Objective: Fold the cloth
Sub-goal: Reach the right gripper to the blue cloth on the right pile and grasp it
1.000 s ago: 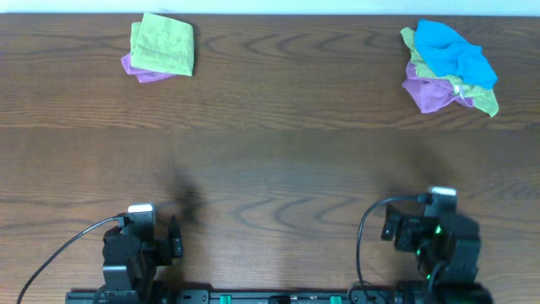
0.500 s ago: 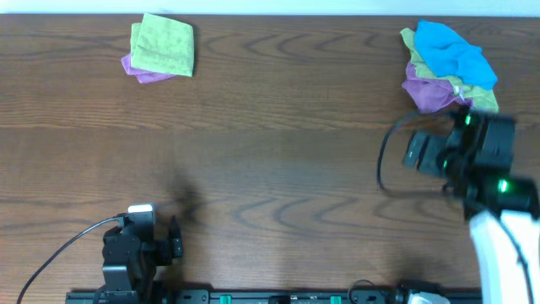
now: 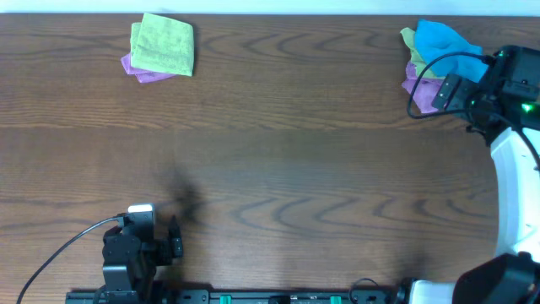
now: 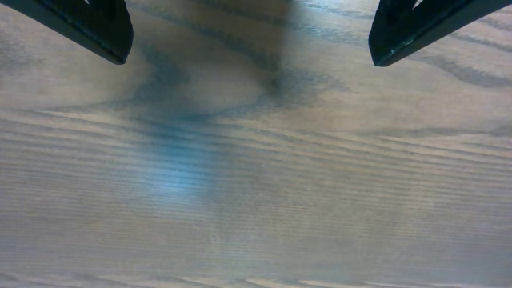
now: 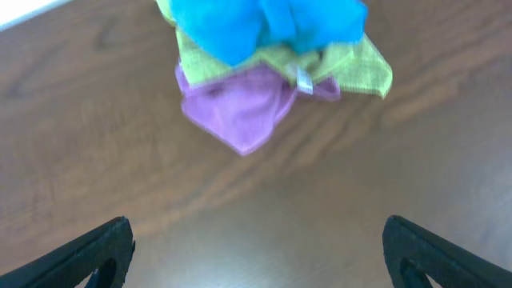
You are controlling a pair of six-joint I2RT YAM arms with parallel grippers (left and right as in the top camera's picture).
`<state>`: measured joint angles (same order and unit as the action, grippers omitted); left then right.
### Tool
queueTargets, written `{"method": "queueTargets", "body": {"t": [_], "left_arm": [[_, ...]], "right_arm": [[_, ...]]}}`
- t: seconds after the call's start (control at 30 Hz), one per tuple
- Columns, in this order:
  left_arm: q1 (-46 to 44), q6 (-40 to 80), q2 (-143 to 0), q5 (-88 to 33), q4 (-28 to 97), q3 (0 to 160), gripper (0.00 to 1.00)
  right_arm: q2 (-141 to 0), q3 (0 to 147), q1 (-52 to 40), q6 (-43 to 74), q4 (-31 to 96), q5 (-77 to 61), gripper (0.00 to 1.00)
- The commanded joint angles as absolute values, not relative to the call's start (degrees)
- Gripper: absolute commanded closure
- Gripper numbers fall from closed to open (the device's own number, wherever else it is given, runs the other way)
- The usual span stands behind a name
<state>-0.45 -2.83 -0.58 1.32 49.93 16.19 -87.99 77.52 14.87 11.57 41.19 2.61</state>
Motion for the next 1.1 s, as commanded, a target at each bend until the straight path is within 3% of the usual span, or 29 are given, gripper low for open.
{"method": "queueTargets", "body": {"t": [0.0, 0.3, 0.7, 1.07], "left_arm": [[-0.3, -3.2, -0.2, 1.9, 52.5, 14.8, 0.04], [-0.3, -3.2, -0.2, 1.9, 52.5, 14.8, 0.04], [-0.3, -3.2, -0.2, 1.9, 52.5, 14.8, 0.04], [-0.3, -3.2, -0.2, 1.9, 52.5, 14.8, 0.04]], "right_arm": [[-88.7, 78.7, 15.3, 12.4, 39.0, 3.2, 0.01], [-91.9, 78.7, 15.7, 13.2, 31.6, 4.1, 0.01], [-106.0, 79.9, 20.7, 19.5, 15.4, -4.0, 0.01], [-123.5, 96.6, 21.1, 20.8, 15.2, -6.5, 0.05]]}}
